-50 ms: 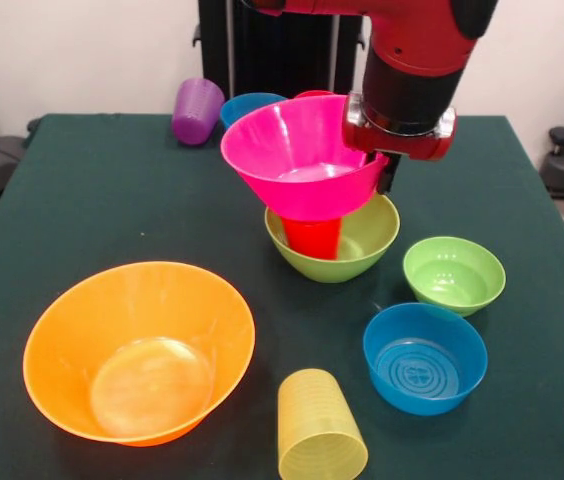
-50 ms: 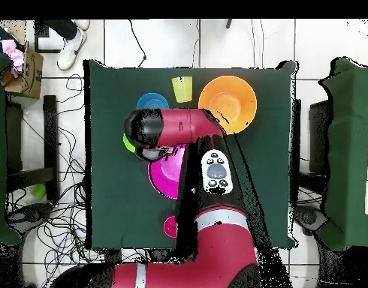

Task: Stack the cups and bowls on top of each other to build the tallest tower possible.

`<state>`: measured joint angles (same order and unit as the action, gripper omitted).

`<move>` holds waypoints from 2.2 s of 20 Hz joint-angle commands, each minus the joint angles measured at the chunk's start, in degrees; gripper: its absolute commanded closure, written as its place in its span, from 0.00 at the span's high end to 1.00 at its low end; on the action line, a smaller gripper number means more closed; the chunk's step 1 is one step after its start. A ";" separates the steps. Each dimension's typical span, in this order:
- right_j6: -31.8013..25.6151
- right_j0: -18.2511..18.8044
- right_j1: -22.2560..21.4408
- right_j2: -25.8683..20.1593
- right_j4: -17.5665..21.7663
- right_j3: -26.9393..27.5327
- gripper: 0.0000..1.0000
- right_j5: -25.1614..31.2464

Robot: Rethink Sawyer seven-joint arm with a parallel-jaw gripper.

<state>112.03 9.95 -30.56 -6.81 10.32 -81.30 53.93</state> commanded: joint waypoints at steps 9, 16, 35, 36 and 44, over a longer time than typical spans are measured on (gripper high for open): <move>-7.13 -1.02 2.51 -7.17 4.10 -0.84 0.00 -2.06; -8.88 -1.18 1.82 -5.11 7.22 -0.53 0.00 -1.12; -0.86 -3.64 4.71 -4.15 9.44 0.07 0.00 -5.45; -0.22 -4.00 4.86 -3.94 9.34 0.10 0.00 -5.67; 5.11 -7.50 6.48 -2.18 7.74 0.96 0.00 -7.61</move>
<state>112.03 5.36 -31.07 -6.38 15.27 -81.26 53.89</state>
